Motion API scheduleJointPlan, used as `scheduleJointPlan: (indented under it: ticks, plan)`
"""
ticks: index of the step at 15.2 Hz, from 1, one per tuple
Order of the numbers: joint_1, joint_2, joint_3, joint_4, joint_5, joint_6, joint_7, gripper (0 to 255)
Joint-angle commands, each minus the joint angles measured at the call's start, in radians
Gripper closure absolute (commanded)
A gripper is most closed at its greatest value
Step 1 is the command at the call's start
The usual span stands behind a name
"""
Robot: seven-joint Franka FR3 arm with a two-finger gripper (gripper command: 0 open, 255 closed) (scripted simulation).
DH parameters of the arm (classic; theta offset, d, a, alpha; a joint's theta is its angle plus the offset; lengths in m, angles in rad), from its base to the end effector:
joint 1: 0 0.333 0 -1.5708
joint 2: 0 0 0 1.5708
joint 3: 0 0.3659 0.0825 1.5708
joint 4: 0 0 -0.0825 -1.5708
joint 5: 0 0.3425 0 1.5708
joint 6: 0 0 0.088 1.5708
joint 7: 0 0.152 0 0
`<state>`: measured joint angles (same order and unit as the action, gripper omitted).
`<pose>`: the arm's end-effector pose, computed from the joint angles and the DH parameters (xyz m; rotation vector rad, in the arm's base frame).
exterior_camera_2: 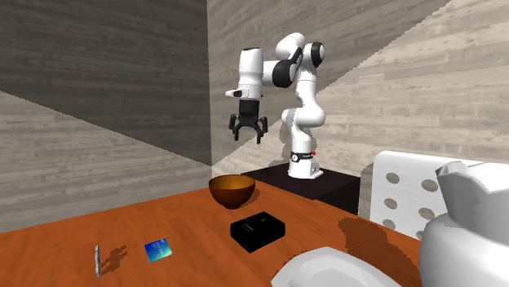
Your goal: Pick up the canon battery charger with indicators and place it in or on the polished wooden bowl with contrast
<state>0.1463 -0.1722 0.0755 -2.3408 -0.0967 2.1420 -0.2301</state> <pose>0.4232 0.0883 0.4290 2.9516 0.7600 -0.0425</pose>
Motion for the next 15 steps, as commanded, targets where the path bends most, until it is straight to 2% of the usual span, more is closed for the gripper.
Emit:
scheduleJointPlan:
  ticks: [1,8,15]
  plan:
    - [0.014,0.083,0.014,0.03,-0.005,0.048,-0.014,0]
    - [0.06,0.32,0.058,0.15,-0.038,0.144,-0.065,0]
    - [0.115,0.549,0.094,0.298,-0.092,0.201,-0.107,0]
